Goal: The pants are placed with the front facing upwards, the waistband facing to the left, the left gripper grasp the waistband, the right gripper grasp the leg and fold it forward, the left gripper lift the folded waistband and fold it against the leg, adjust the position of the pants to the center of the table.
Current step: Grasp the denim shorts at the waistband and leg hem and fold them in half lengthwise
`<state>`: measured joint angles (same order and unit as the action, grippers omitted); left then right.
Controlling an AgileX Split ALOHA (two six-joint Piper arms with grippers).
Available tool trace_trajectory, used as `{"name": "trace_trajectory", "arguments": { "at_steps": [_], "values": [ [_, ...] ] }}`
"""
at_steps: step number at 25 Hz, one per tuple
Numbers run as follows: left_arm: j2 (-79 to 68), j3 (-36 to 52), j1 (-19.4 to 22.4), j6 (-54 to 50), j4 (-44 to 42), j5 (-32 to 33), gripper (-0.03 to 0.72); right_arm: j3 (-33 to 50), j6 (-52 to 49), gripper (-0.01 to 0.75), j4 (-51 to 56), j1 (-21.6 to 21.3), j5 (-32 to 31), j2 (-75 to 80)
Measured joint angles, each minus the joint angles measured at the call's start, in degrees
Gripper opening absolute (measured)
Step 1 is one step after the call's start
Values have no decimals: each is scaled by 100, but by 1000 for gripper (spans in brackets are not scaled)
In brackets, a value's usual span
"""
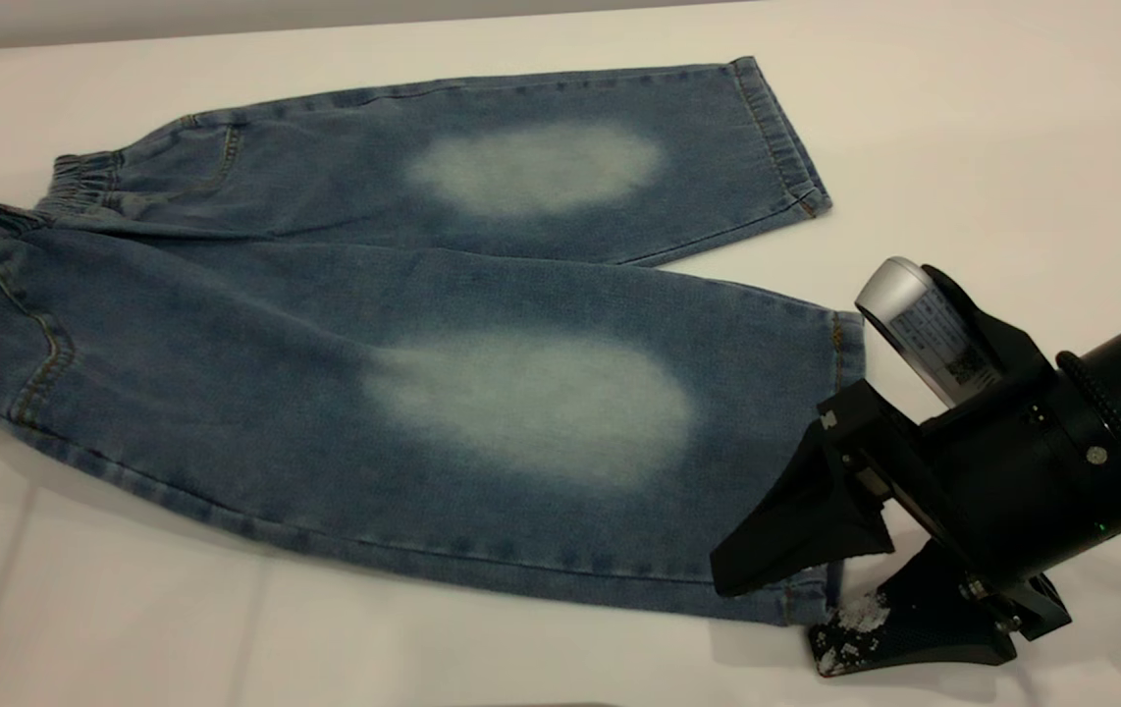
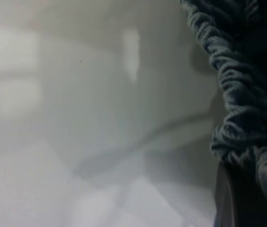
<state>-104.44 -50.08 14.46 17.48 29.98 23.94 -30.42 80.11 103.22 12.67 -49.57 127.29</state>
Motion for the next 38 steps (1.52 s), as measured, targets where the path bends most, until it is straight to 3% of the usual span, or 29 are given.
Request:
{"name": "trace_trajectory", "arguments": {
  "at_steps": [10, 13, 15, 21, 23, 31, 38],
  "values": [
    [0, 0, 0, 0, 0, 0, 71, -488, -1, 535, -12, 0, 132, 0],
    [0, 0, 0, 0, 0, 0, 71, -494, -1, 491, 4, 0, 201, 0],
    [0, 0, 0, 0, 0, 0, 71, -496, -1, 416, 11, 0, 311, 0],
    [0, 0, 0, 7, 0, 0, 73, -703, -12, 99, 72, 0, 758, 5],
    [0, 0, 0, 8, 0, 27, 73, -726, -11, 40, 103, 0, 790, 5],
    [0, 0, 0, 112, -104, 544, 76, -726, -74, 25, -410, -46, 729, -354],
    [60, 0, 0, 112, -194, 1198, 76, -715, -1466, 25, -2196, -504, 275, -1521]
  ]
}}
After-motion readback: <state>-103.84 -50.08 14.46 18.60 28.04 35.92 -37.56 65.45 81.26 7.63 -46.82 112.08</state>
